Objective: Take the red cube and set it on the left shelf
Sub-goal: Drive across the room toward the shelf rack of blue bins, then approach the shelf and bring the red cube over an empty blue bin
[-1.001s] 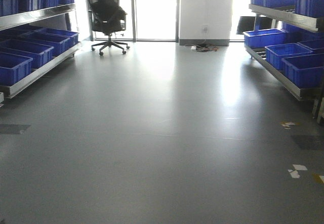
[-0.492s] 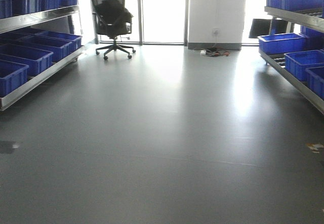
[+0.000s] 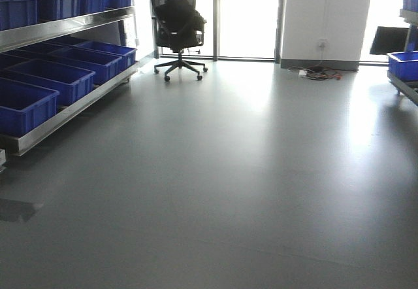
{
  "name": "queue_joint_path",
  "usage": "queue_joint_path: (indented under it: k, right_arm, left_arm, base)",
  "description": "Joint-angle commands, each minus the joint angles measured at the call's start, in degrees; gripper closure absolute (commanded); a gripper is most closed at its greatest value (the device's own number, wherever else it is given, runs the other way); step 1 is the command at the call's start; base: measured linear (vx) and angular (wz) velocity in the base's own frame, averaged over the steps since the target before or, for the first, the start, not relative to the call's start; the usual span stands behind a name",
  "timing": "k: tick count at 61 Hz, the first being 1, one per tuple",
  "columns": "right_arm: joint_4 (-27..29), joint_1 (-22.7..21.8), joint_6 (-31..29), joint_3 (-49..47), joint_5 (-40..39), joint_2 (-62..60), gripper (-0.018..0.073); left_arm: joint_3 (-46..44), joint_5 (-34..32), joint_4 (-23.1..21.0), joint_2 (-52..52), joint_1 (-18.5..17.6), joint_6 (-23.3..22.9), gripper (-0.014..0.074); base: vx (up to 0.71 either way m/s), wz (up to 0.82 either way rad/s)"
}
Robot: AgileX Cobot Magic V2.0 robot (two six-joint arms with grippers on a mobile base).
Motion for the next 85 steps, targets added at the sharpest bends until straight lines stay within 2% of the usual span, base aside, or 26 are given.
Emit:
queue_joint_path:
  k: [1,32,85]
  right_arm:
    - [-0.15,-0.2,-0.29,-1.58,-4.8,-0.14,0.051]
    - [-0.15,-0.2,-0.29,-1.58,-4.87,-0.14,0.051]
    - [-0.15,-0.2,-0.29,-1.58,-4.87,-0.14,0.051]
  left_arm:
    - [1.26,-5.18,-0.27,0.4,-0.31,0.03,0.0491]
    - [1.26,-5.18,-0.27,0.4,-0.31,0.03,0.0491]
    - [1.26,-5.18,-0.27,0.4,-0.31,0.03,0.0491]
  base:
    - [0.59,0.22]
    - [0.58,0.29]
    - [0.42,0.58]
